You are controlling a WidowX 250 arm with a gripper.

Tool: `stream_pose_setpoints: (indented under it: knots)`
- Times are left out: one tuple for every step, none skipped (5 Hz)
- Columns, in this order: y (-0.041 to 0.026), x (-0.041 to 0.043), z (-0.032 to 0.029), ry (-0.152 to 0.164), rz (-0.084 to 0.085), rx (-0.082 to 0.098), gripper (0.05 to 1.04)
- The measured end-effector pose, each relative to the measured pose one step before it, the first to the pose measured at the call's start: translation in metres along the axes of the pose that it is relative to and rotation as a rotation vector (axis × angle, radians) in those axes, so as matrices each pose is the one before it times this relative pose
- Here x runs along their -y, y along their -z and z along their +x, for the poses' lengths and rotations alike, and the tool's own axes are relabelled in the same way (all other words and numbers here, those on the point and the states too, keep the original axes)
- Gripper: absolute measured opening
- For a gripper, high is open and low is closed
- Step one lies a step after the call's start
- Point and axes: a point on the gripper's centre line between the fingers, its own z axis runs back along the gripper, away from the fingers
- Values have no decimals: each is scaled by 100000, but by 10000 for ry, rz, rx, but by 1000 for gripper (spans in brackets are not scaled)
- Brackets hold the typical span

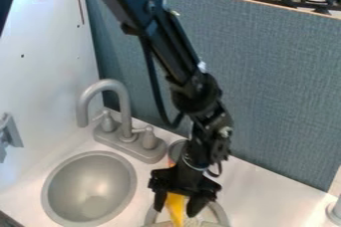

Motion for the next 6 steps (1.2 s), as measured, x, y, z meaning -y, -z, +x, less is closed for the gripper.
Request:
stream_pose_setpoints:
  knots:
    - [-135,530,-364,98,-50,41,999]
    - [46,371,-32,-36,-253,10,999]
    - [-332,-47,-160,-112,-60,-66,999]
    - [-2042,-602,14,-375,-299,352,999]
    - [-2057,-984,-403,-226,-268,300,999]
    - [-1222,-971,-709,7,-115,32,999]
